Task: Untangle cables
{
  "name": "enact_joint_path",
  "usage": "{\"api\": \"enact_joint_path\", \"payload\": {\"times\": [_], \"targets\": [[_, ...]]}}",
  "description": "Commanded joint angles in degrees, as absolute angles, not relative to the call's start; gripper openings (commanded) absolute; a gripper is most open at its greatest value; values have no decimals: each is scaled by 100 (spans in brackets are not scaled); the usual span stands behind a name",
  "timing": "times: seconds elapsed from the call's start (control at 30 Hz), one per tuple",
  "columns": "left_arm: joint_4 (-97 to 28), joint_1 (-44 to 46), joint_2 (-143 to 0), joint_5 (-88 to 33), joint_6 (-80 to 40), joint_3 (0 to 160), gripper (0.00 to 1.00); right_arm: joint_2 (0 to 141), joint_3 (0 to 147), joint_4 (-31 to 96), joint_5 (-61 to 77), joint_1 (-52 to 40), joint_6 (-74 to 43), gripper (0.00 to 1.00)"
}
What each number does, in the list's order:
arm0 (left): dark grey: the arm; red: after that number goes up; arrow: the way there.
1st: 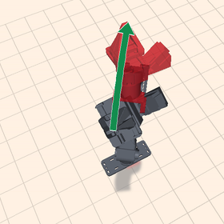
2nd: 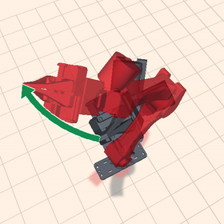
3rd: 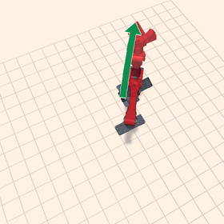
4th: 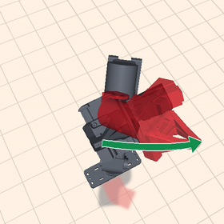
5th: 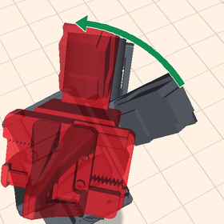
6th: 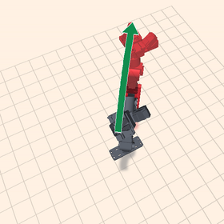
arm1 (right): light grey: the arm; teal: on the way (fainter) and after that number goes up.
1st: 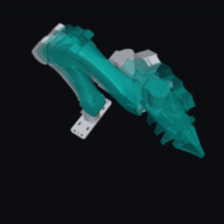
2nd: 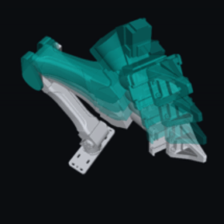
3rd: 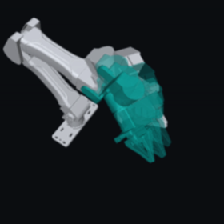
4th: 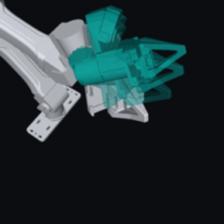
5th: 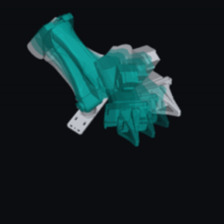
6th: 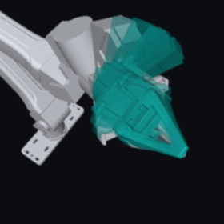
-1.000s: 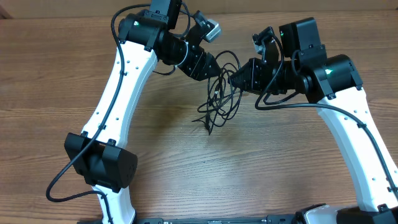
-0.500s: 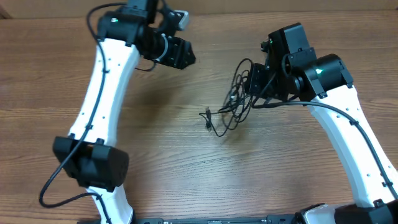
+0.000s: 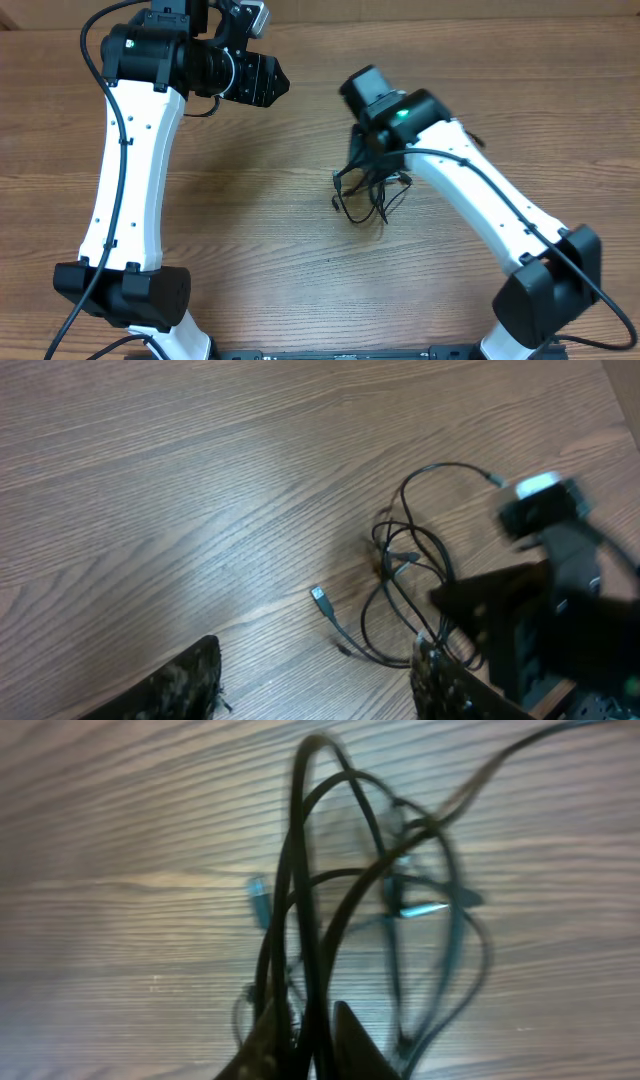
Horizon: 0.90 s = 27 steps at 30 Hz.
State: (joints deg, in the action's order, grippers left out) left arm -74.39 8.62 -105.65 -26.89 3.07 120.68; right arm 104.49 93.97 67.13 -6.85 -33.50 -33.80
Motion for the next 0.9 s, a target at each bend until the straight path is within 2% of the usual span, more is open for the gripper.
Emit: {"api": "enact_joint_path", "payload": {"times": [0.0,0.07,0.13,0.3,0.6,0.87], "targets": [[-7459,854,-10530,-2637,279,12103,63,10339,9489,6578,-32,-3472,-3041,38],[-7467,854,-10532,-2639,276,12101,63,10291,9605,6628,322,-3374,-2965,47],[-7489,856,-10532,-2639,279,12101,63,10208,9717,6681,609,-3205,-2882,48],[-7559,1020,-10617,-2683,279,12086,63,9760,9950,6740,1411,-2351,-2648,59],[-8079,1793,-11249,-2674,414,12079,62,9424,9939,7319,1424,-725,-2467,61],[-8370,2150,-12335,-2635,652,12079,59,9424,9937,7516,1358,-458,-2231,62]]}}
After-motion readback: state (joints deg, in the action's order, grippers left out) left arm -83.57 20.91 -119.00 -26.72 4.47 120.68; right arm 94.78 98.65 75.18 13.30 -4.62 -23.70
